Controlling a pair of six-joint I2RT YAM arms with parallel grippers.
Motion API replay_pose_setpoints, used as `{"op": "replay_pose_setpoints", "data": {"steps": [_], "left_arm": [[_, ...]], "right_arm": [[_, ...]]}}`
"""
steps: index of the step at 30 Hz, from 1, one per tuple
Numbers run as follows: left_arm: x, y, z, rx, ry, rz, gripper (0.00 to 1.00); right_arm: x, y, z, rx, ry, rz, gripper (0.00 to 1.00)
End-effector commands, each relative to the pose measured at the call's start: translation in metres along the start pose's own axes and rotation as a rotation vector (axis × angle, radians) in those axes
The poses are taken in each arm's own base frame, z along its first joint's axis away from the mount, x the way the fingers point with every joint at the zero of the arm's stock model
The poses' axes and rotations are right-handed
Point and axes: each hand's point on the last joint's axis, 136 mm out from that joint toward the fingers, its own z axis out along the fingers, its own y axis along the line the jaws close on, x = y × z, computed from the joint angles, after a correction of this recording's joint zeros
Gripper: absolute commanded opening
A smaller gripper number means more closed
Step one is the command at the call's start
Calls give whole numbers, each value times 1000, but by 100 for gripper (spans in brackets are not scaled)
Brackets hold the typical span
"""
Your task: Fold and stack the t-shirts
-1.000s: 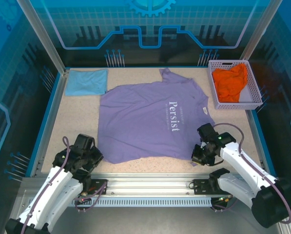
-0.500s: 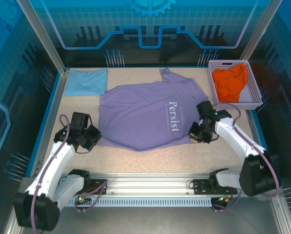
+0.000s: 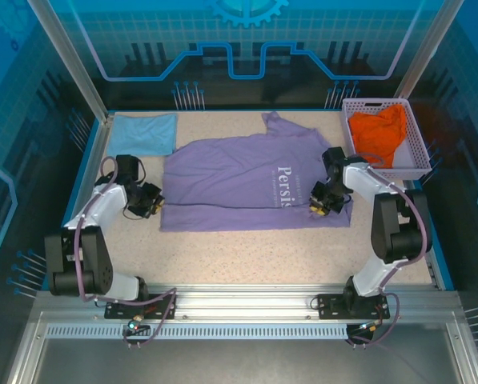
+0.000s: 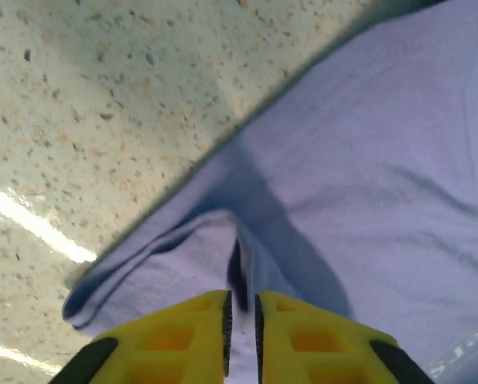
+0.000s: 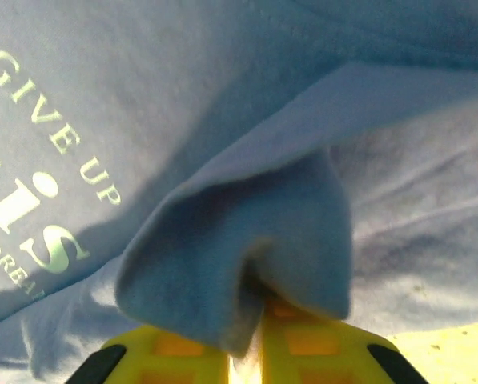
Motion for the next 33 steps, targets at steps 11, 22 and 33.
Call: {"op": "replay_pose_setpoints", "data": {"steps": [11, 22, 33], "left_arm": [[9, -46, -53, 125, -150, 147, 52], [105, -70, 36, 85, 27, 408, 41], [72, -4, 69, -130, -71, 370, 43]], "right_arm": [[-35, -5, -90, -210, -256, 51, 86], [15, -29, -21, -279, -152, 40, 31], [-2, -49, 19, -151, -57, 183, 35]]}}
